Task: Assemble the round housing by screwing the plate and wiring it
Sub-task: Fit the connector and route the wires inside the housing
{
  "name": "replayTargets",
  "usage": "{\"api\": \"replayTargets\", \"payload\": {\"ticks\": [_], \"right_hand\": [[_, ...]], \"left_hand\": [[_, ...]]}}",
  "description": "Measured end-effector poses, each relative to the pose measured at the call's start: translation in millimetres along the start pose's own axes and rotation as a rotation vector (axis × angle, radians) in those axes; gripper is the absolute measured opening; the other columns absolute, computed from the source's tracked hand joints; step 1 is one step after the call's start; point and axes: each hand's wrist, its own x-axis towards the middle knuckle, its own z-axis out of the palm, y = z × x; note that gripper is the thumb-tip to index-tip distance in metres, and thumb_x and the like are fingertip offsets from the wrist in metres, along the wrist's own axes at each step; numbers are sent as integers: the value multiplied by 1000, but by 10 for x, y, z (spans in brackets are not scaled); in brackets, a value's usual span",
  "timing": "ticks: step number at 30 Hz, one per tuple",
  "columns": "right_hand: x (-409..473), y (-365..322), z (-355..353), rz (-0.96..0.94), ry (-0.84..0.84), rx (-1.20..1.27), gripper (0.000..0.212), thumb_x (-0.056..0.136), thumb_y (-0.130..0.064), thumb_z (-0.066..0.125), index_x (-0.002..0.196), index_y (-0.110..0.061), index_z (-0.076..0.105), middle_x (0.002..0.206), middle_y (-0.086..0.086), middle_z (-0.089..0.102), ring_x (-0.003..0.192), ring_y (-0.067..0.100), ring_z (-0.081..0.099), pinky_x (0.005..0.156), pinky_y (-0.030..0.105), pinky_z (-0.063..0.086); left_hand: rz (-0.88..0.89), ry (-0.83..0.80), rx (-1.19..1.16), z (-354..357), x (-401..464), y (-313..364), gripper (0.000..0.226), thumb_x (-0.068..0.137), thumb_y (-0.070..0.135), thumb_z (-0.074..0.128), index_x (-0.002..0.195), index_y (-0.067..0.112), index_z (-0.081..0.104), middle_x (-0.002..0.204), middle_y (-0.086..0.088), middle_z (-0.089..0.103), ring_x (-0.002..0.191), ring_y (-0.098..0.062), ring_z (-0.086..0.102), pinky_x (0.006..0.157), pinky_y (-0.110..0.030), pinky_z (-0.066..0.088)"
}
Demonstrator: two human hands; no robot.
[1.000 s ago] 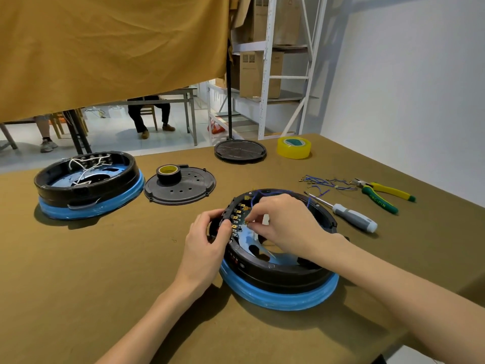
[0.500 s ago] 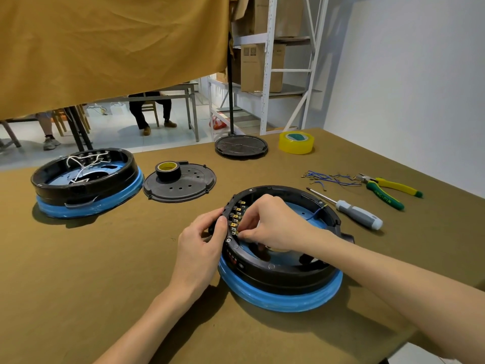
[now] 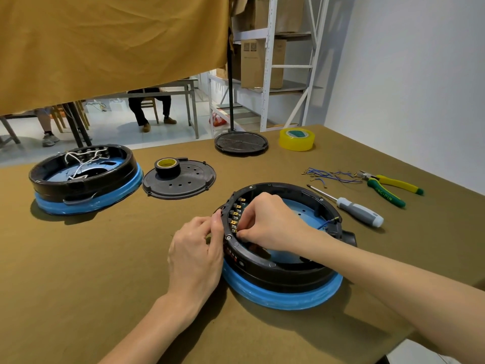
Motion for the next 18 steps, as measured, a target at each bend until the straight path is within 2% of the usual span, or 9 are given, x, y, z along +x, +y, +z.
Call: {"api": "replayTargets", "payload": {"ticks": [2,3,6,11,15,18], "right_hand": [[3,-21,0,17,5,-9,3,85,-14,80,84,-15,83,77,-4,76,70,3,69,68,22,60],[1,-32,0,24,2,-8,4,84,-14,80,83,-15,83,76,-4,76,69,2,68,66,21,59],[-17,-46,3,46,2,4,6,84,-13,80,79,-17,81,72,-7,73,64,1,66,59,16,55],[-40,-31,10,65,5,27,8,83,-13,81,78,-17,81,71,-8,71,66,1,65,59,18,53],[-32,-14,12,62,-1,38,9,84,-11,80,78,-17,81,70,-10,71,63,-1,64,55,11,49],[-32,-12,18,52,-8,49,9,85,-11,80,77,-16,81,68,-6,72,58,0,65,54,12,51]], "left_hand": [[15,20,35,-19,-32,24,45,108,40,39,77,24,67,67,7,61,61,-5,57,58,-23,40],[-5,24,19,-30,-40,33,44,107,41,40,80,22,69,65,6,63,56,-7,57,54,-22,40],[-33,41,-72,-54,-57,52,37,104,41,48,92,20,76,65,7,68,54,-9,63,44,-31,49],[3,53,-66,-60,-70,31,39,104,37,51,87,13,77,76,-6,74,63,-16,69,52,-44,57],[32,49,-43,-67,-58,26,33,103,33,54,85,14,76,71,1,71,61,-12,65,52,-42,55],[45,48,-57,-62,-51,18,31,103,31,56,85,15,76,71,3,70,62,-11,66,52,-41,55]]}}
